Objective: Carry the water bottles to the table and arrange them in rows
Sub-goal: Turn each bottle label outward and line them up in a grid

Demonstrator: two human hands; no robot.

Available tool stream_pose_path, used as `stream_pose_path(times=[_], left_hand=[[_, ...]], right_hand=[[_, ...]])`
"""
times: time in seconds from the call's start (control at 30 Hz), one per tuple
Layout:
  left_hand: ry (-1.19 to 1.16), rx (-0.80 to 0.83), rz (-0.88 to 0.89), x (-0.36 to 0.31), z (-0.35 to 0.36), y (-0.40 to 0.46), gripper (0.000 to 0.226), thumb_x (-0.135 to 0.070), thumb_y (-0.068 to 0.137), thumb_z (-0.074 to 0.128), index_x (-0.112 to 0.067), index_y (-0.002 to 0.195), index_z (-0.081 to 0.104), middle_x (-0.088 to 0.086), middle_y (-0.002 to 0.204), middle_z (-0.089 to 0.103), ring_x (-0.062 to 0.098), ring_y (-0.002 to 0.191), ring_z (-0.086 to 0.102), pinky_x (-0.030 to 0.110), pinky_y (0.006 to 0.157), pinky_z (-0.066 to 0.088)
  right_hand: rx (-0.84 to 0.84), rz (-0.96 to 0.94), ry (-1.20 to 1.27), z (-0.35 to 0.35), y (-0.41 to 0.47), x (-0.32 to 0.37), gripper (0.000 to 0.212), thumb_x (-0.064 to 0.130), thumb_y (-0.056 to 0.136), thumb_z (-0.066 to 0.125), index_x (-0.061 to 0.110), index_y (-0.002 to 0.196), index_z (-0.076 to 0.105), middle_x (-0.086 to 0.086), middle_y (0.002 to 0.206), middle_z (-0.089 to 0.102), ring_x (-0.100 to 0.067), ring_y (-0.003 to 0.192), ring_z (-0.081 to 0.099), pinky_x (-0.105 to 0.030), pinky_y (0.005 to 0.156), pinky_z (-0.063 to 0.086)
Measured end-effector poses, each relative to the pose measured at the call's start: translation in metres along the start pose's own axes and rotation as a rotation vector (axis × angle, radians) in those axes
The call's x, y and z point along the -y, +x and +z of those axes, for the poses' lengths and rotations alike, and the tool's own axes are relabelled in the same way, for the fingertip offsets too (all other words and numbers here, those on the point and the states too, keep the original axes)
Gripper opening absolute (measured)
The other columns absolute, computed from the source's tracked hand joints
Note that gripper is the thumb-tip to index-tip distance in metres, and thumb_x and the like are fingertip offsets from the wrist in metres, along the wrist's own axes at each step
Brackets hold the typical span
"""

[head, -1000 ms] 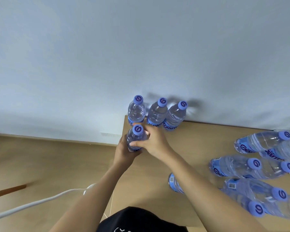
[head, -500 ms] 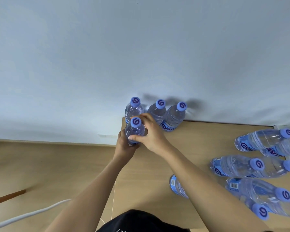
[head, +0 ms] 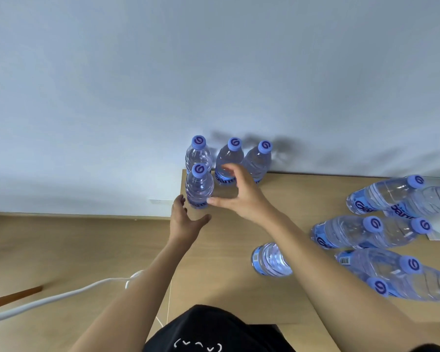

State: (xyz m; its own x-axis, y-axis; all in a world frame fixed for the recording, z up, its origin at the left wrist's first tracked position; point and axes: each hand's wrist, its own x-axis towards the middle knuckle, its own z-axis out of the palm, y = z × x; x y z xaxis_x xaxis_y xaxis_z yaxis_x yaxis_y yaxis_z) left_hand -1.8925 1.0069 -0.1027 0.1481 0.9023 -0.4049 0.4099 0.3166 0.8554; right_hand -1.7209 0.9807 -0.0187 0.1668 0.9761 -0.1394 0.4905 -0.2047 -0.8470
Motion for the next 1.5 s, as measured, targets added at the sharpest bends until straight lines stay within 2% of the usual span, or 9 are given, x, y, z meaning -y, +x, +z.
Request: stream_pose_path(times=[0.2,0.33,0.53,0.77,0.97,1.1,1.27,1.43,1.5], left_hand=[[0.092,0.005,0.023,0.007,0.025,-0.051,0.071,-0.026,0.079,0.079,-0.018,0.138,0.041,-0.004,0.139,0.046,0.018,0.127,0.047,0.033,0.096,0.045],[0.017,0.181,0.084,0.001,0.052,-0.087,0.061,0.002,0.077,0.076,-0.006,0.132,0.049,0.007,0.137,0.049,0.023,0.131,0.043,0.025,0.1,0.034],[0.158,0.326,0.179,0.0,0.077,-0.126,0.082,-0.002,0.07,0.082,-0.014,0.141,0.043,0.003,0.138,0.05,0.014,0.131,0.043,0.022,0.1,0.035],[0.179,0.321,0.179,0.005,0.08,-0.145,0.079,-0.009,0.071,0.082,-0.019,0.139,0.044,-0.004,0.134,0.053,0.012,0.128,0.044,0.023,0.097,0.035],[0.206,0.336,0.148,0.005,0.065,-0.146,0.086,-0.011,0.071,0.085,-0.019,0.144,0.039,-0.002,0.142,0.047,0.013,0.13,0.043,0.023,0.096,0.036],[0.159,0.364,0.158,-0.011,0.052,-0.145,0.087,-0.013,0.069,0.087,-0.019,0.142,0.04,-0.006,0.141,0.047,0.011,0.128,0.043,0.023,0.095,0.036],[0.062,0.448,0.258,-0.061,0.031,-0.154,0.073,-0.017,0.065,0.09,-0.027,0.127,0.052,-0.009,0.118,0.066,0.013,0.115,0.059,0.029,0.099,0.047],[-0.041,0.581,0.418,-0.124,0.005,-0.173,0.061,-0.006,0.067,0.088,-0.028,0.114,0.057,-0.019,0.097,0.07,-0.002,0.088,0.066,0.015,0.069,0.054],[-0.087,0.58,0.443,-0.142,-0.001,-0.178,0.057,-0.005,0.065,0.089,-0.024,0.11,0.059,-0.012,0.087,0.071,0.003,0.076,0.066,0.018,0.062,0.054]], right_hand=[[0.068,0.134,-0.008,-0.038,-0.052,-0.017,0.066,0.047,0.078,0.08,0.032,0.134,0.048,0.011,0.139,0.05,-0.004,0.13,0.044,-0.026,0.108,0.034],[0.064,0.163,0.038,-0.058,-0.091,-0.018,0.042,0.041,0.085,0.076,0.027,0.122,0.061,0.012,0.124,0.061,-0.001,0.119,0.054,-0.023,0.105,0.039],[0.082,0.177,0.141,-0.065,-0.141,-0.026,0.043,0.041,0.077,0.082,0.026,0.114,0.065,0.01,0.116,0.067,0.002,0.11,0.06,-0.015,0.095,0.044],[-0.245,0.182,0.3,-0.028,-0.162,-0.044,0.031,0.014,0.071,0.088,0.015,0.09,0.065,0.013,0.088,0.067,0.003,0.077,0.061,-0.012,0.072,0.048],[-0.265,0.224,0.336,-0.029,-0.148,-0.033,0.013,0.0,0.075,0.073,0.006,0.082,0.064,0.009,0.079,0.065,-0.007,0.075,0.061,-0.029,0.076,0.049],[-0.215,0.194,0.391,-0.048,-0.144,-0.002,0.011,0.001,0.075,0.073,0.011,0.076,0.068,0.011,0.072,0.068,-0.002,0.07,0.062,-0.023,0.072,0.05],[-0.01,0.079,0.503,-0.096,-0.134,0.064,0.02,0.003,0.07,0.072,0.021,0.063,0.072,0.0,0.076,0.073,-0.011,0.07,0.065,-0.023,0.066,0.051],[0.101,0.019,0.58,-0.134,-0.126,0.121,0.014,0.003,0.068,0.07,0.016,0.063,0.07,-0.013,0.083,0.073,-0.024,0.08,0.067,-0.031,0.073,0.054],[0.141,-0.001,0.654,-0.144,-0.123,0.138,0.012,0.003,0.069,0.068,0.014,0.065,0.069,-0.017,0.084,0.074,-0.029,0.079,0.068,-0.033,0.071,0.057]])
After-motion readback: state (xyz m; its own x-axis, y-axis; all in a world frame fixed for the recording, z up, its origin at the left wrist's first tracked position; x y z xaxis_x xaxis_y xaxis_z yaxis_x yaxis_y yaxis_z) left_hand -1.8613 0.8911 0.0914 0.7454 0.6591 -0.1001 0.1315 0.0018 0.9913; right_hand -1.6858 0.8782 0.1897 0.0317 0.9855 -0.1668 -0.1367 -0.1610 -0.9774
